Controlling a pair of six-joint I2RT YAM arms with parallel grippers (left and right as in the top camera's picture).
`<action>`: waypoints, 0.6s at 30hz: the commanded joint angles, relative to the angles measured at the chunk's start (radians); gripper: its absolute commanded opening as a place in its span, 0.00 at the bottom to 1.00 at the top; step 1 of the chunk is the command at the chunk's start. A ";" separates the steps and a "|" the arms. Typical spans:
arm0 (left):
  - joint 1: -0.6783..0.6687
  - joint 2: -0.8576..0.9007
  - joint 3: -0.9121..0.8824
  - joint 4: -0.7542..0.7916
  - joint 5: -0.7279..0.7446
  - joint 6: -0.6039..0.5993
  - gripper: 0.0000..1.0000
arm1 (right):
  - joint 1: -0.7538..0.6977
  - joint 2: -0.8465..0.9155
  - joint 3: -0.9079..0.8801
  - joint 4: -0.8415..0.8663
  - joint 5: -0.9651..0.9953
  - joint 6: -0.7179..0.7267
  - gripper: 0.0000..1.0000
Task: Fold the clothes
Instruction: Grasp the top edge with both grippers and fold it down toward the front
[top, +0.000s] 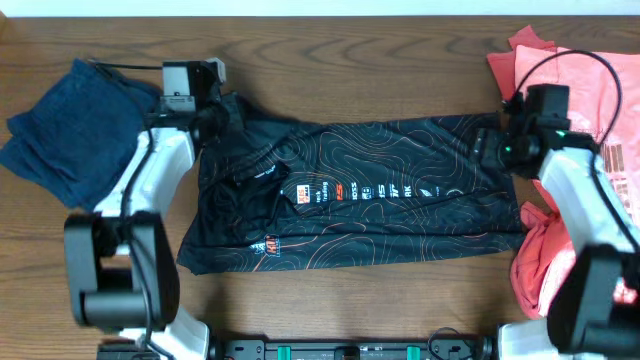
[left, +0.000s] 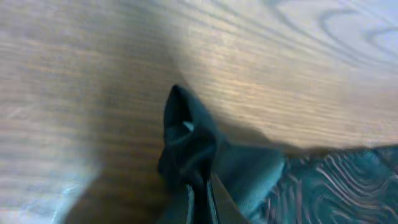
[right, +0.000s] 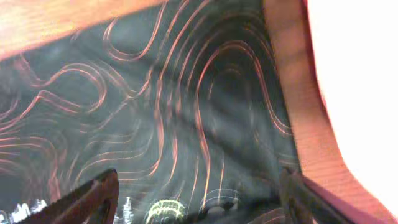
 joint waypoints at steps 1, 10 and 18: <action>0.004 -0.013 0.010 -0.064 0.009 -0.009 0.06 | 0.006 0.103 0.034 0.080 0.053 0.055 0.81; 0.004 -0.014 0.010 -0.232 0.008 -0.008 0.06 | 0.008 0.381 0.226 0.225 0.072 0.079 0.88; 0.004 -0.014 0.010 -0.269 0.008 -0.008 0.06 | 0.008 0.497 0.278 0.296 0.064 0.126 0.70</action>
